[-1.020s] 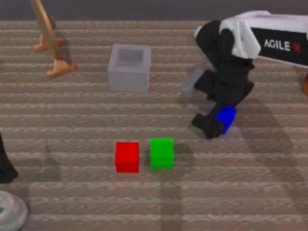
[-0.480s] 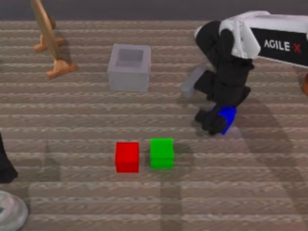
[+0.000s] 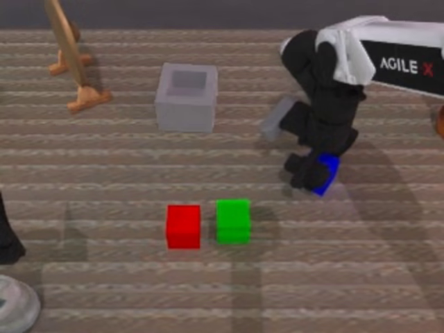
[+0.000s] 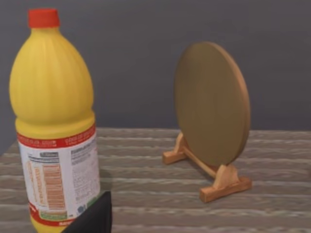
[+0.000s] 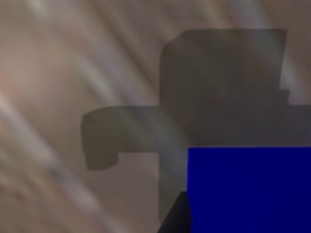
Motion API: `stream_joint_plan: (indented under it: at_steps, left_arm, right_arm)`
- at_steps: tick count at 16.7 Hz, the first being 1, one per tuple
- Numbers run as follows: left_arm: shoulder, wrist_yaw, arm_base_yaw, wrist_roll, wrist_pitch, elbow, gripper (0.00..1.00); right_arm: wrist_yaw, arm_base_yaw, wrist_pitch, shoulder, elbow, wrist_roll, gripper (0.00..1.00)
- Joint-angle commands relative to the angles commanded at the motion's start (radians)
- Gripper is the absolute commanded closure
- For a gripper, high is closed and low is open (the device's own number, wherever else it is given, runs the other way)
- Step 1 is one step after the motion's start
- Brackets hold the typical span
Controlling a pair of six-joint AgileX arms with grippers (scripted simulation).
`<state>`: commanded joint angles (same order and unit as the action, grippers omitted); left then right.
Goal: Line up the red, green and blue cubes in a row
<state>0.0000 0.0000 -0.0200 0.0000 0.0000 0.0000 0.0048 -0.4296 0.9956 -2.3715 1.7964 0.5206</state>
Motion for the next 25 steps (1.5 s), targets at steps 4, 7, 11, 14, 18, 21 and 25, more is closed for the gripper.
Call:
stream_joint_plan:
  at_steps: [4, 7, 11, 14, 18, 21, 25]
  left_arm:
    - [0.000, 0.000, 0.000, 0.000, 0.000, 0.000, 0.00]
    - [0.000, 0.000, 0.000, 0.000, 0.000, 0.000, 0.00]
    - [0.000, 0.000, 0.000, 0.000, 0.000, 0.000, 0.00]
    - [0.000, 0.000, 0.000, 0.000, 0.000, 0.000, 0.00]
    - [0.000, 0.000, 0.000, 0.000, 0.000, 0.000, 0.00]
    - [0.000, 0.000, 0.000, 0.000, 0.000, 0.000, 0.00]
    - [0.000, 0.000, 0.000, 0.000, 0.000, 0.000, 0.00]
  right_arm:
    - [0.000, 0.000, 0.000, 0.000, 0.000, 0.000, 1.00]
    - [-0.002, 0.002, 0.004, 0.009, 0.000, -0.003, 1.00]
    - [-0.002, -0.001, 0.079, 0.027, 0.061, -0.002, 1.00]
    - [-0.002, -0.004, 0.198, 0.055, 0.136, -0.001, 1.00]
    - [-0.002, -0.006, 0.240, 0.073, 0.171, -0.001, 1.00]
    - [-0.003, -0.002, 0.237, 0.071, 0.167, 0.000, 1.00]
    - [-0.004, -0.040, 0.217, 0.140, 0.082, 0.101, 1.00]
